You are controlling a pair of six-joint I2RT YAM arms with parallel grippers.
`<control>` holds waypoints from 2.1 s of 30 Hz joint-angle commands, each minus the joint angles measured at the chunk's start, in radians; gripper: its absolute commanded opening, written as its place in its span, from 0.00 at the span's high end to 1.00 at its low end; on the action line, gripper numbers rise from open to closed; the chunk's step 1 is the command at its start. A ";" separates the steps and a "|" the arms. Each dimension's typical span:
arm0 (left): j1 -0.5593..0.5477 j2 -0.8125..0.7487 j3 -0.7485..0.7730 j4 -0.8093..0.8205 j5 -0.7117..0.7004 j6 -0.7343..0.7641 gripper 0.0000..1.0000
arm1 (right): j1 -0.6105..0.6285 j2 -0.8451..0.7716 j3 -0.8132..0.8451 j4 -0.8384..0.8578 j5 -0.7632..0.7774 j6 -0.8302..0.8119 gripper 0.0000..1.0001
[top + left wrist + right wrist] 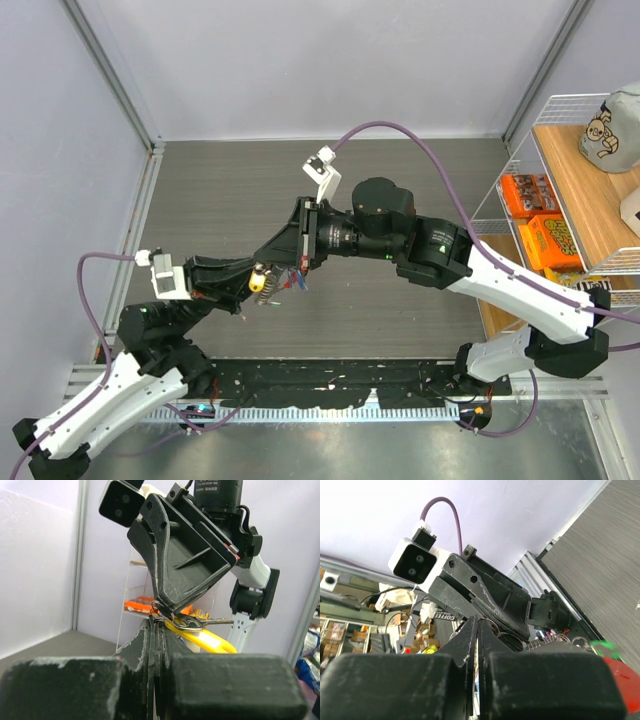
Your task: Put the keys on the keyring
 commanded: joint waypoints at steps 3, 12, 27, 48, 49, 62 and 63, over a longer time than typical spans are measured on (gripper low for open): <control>-0.013 -0.006 -0.129 0.180 0.074 -0.097 1.00 | -0.006 0.050 0.087 0.037 0.250 0.044 0.95; -0.013 0.026 -0.261 0.390 0.054 -0.189 1.00 | -0.026 0.076 0.069 -0.006 0.370 0.064 0.95; -0.013 -0.022 -0.272 0.335 0.038 -0.210 1.00 | -0.107 -0.166 -0.249 -0.015 0.425 -0.091 0.94; -0.013 -0.058 0.012 -0.400 -0.293 -0.093 1.00 | -0.160 -0.519 -0.634 -0.084 0.366 -0.559 0.42; -0.013 -0.049 0.026 -0.420 -0.311 -0.096 1.00 | -0.160 -0.517 -0.620 -0.072 0.341 -0.594 0.42; -0.013 0.038 0.157 -0.619 -0.431 -0.193 1.00 | -0.013 -0.369 -0.410 -0.020 0.137 -0.989 0.45; -0.013 0.037 0.157 -0.618 -0.431 -0.208 1.00 | 0.001 -0.365 -0.419 0.023 0.123 -1.019 0.45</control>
